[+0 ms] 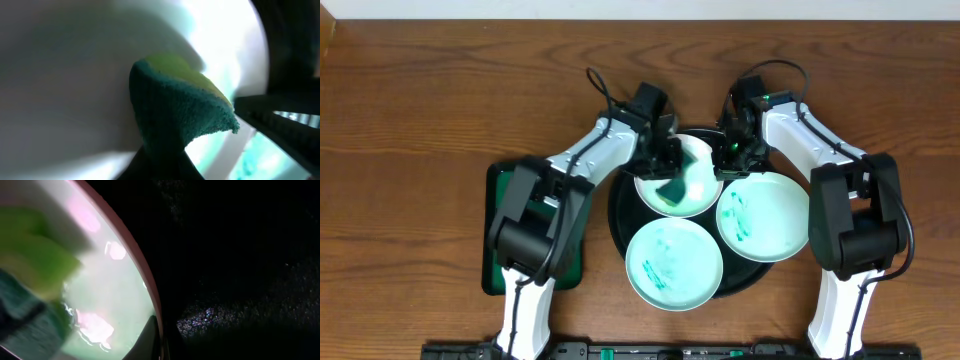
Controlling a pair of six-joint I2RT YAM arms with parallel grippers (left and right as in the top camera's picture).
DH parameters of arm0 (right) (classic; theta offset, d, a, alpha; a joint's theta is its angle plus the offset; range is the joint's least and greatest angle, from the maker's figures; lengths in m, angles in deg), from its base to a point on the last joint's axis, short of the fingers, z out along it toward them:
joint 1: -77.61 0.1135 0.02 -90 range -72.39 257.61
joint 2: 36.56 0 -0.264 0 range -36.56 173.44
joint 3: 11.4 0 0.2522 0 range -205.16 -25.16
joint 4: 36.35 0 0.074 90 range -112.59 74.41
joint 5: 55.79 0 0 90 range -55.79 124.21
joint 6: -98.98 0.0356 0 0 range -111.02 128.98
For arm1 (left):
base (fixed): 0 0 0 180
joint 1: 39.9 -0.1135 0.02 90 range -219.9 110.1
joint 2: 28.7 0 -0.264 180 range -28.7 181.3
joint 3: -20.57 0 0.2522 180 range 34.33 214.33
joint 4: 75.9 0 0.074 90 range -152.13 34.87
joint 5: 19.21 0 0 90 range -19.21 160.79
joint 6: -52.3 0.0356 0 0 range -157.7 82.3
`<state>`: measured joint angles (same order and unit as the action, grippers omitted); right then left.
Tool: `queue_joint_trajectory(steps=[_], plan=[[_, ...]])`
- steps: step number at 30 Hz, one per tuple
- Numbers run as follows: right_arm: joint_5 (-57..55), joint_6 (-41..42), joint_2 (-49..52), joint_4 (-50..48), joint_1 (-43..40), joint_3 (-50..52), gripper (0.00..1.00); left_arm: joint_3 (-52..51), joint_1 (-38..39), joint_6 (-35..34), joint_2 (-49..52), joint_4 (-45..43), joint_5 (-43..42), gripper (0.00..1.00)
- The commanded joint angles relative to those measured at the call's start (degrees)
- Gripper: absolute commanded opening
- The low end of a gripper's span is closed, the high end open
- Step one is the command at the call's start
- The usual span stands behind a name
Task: Clean dirty plates on tray and stack at the side
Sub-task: 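Scrub the top plate with the sponge while the right gripper holds it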
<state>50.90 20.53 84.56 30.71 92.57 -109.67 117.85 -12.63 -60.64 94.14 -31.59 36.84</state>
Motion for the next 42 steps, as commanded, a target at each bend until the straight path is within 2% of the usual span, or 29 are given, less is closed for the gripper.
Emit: queue_joint_trajectory(steps=[1,5,10,17,20,24,28,32,39,42], plan=[[-1.9,-0.5,0.9,-0.1,0.3,0.9,0.01,-2.5,3.4,-3.4,4.8,-1.7,-4.7,0.07],[-1.9,-0.5,0.9,0.0,0.3,0.9,0.01,-2.5,3.4,-5.4,4.8,-5.0,-8.2,0.07],[-1.9,-0.5,0.9,0.2,0.3,0.9,0.01,-2.5,3.2,-9.5,4.8,-9.3,-8.7,0.07],[-1.9,-0.5,0.9,0.7,0.3,0.9,0.01,-2.5,1.3,-19.6,4.8,-17.5,-8.5,0.07],[-1.9,-0.5,0.9,1.0,0.3,0.9,0.01,-2.5,-0.4,-22.6,4.8,-18.5,-5.9,0.07],[-1.9,-0.9,0.9,1.3,0.3,0.9,0.01,-2.5,-3.1,-22.8,4.8,-15.5,-1.6,0.07],[-1.9,-1.1,0.9,1.4,0.3,0.9,0.01,-2.5,-6.8,-22.5,4.8,-7.5,4.2,0.07],[-1.9,-1.1,0.9,1.2,0.3,0.9,0.01,-2.5,-10.3,-16.8,4.7,0.1,6.6,0.07],[-1.9,-1.0,0.9,1.0,0.3,0.9,0.01,-2.5,-8.6,-12.7,2.5,1.9,7.2,0.07],[-1.9,-1.0,0.9,1.2,0.3,0.9,0.01,-2.2,-7.0,-12.4,-0.1,4.2,11.8,0.07]])
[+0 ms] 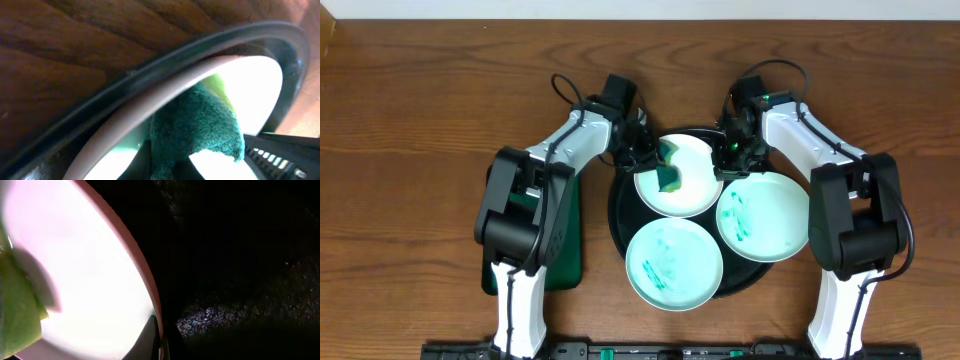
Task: Clean dirty plates on tray and stack at the side
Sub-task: 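Scrub the top plate with the sponge while the right gripper holds it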
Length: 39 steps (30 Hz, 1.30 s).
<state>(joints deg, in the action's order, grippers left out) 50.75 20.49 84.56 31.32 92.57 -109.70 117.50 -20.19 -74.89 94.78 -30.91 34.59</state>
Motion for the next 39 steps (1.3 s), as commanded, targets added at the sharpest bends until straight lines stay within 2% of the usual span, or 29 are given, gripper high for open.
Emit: queue_joint_trajectory(steps=[1,7,19,32,39], plan=[[-1.7,-1.0,0.9,0.6,0.3,0.9,0.01,-1.7,1.1,2.3,-1.6,4.4,15.6,0.07],[-1.7,-1.0,0.9,0.7,0.3,0.9,0.01,-1.4,3.2,4.2,-8.2,10.4,23.8,0.07],[-1.7,-1.0,0.9,-1.0,0.3,0.9,0.01,2.4,4.8,5.4,-13.5,15.6,22.4,0.07],[0.0,-1.0,0.9,-6.1,0.4,0.9,0.01,6.3,4.5,6.9,-19.7,41.4,49.9,0.07],[3.1,-1.5,-0.2,-6.4,0.4,0.9,0.02,6.3,1.6,5.2,-19.8,45.4,49.8,0.07]])
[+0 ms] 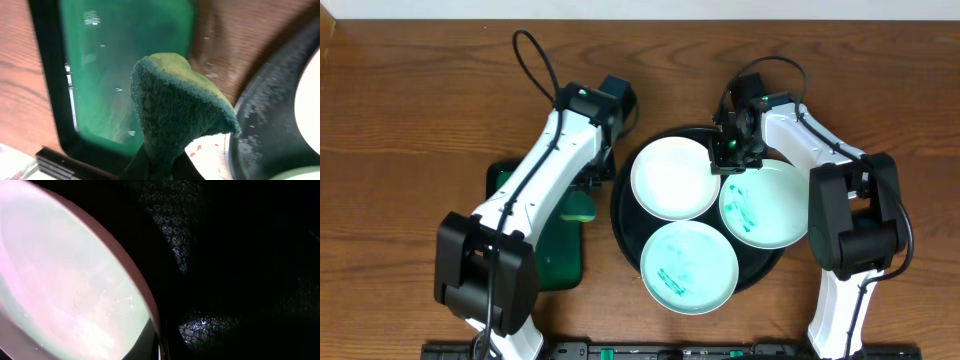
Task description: Clean dirty plates on tray and stack at the side
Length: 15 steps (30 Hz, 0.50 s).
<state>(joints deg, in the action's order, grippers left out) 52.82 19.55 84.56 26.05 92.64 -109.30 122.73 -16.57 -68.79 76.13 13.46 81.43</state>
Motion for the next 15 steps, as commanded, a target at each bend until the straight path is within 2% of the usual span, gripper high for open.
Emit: queue_joint_trajectory(steps=[1,15], plan=[[1.4,-1.0,-0.5,-1.1,0.3,0.5,0.02,1.0,-2.6,-1.0,-1.1,1.1,2.9,0.07],[-0.7,-2.7,-14.1,-0.3,1.0,0.5,0.02,1.0,-9.2,-0.9,-1.1,3.9,2.9,0.07]])
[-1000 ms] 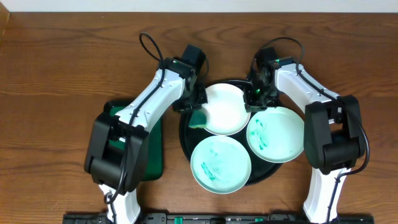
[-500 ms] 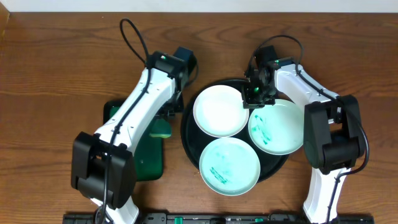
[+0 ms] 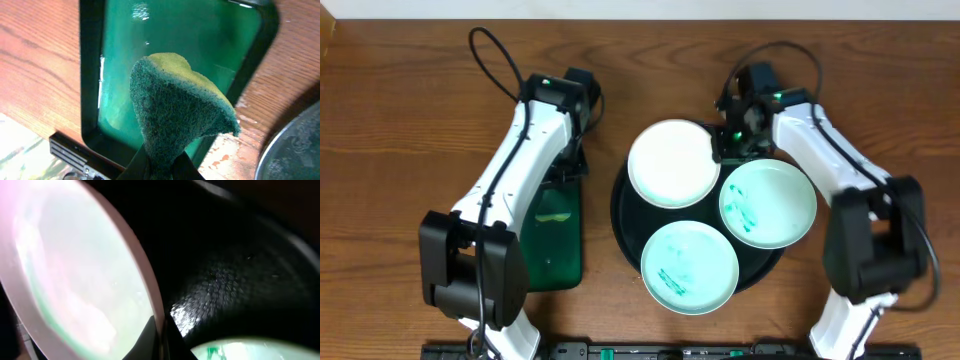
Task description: Clean dirty plates on tray and stack at the side
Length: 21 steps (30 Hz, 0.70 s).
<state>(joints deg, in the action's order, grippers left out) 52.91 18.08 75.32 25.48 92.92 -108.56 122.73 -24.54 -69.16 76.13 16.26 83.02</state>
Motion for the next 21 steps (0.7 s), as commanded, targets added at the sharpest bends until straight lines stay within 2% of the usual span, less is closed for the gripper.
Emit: queue_joint_trajectory(steps=[1,9,12,21], plan=[[-1.6,-1.6,-5.8,0.6,0.9,-0.2,0.02,1.0,-1.5,-0.5,-1.1,1.3,1.3,0.07],[-12.9,-4.5,-13.4,5.1,4.8,-0.2,0.01,1.0,-1.9,-0.3,-1.1,1.6,1.6,0.07],[-15.8,-5.2,-16.0,6.6,6.5,-0.2,0.01,1.0,-1.8,-2.2,-1.4,0.9,3.8,0.07],[-20.0,-6.2,-22.3,12.4,8.4,-0.2,0.01,-7.9,-1.9,-0.4,-6.6,-10.3,4.0,0.07]])
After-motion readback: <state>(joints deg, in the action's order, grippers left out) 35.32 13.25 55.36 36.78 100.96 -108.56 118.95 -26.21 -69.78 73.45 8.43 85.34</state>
